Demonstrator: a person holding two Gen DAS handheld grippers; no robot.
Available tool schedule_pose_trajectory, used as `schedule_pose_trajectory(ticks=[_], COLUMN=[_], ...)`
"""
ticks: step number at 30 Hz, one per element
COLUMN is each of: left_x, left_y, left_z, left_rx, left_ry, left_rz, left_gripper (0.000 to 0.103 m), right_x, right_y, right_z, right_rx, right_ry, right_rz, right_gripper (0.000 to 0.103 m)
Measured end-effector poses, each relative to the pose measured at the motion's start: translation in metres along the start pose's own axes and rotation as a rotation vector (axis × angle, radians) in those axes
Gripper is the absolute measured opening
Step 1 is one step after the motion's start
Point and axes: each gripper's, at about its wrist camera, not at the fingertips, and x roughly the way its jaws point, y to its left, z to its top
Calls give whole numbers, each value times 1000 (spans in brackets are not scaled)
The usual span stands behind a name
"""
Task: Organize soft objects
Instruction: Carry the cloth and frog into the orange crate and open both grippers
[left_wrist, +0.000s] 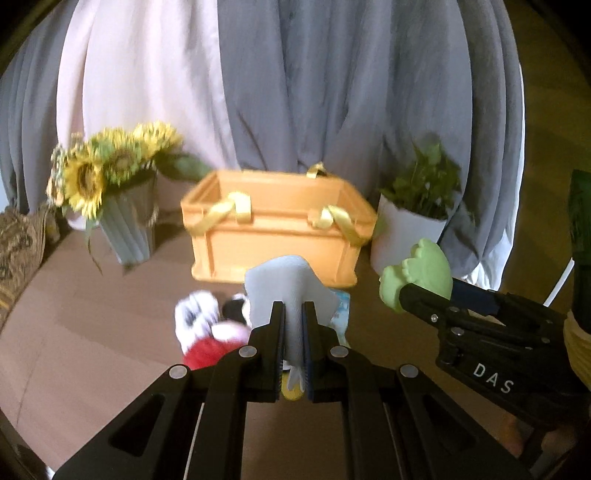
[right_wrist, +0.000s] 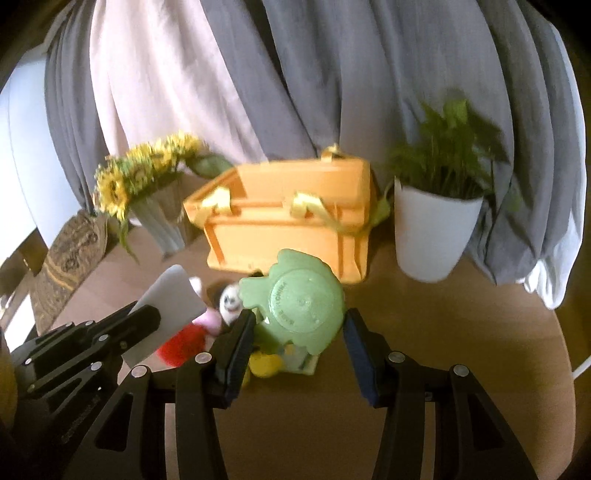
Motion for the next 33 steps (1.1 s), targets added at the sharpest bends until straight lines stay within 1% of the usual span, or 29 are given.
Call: schedule_pose_trajectory(ticks=[10,16,22,33], left_x=[-5,2,25,83], left_y=[13,22,29,37], left_z=[47,72,94,135], left_rx=[56,67,79,110], left_ry=[-117,-160,-175,-186], left_rz=[-1,-2,-10,-22], left_gripper=[11,11,11,11], right_x=[-7,-1,14,65], right_y=[17,24,28,20], right_z=[42,66,89,122], right_rx=[5,1,-6,14], right_ry=[-132,-191,-217,-210], right_rz=[-12,-14,-27,-56], right_gripper=[51,51,51,51])
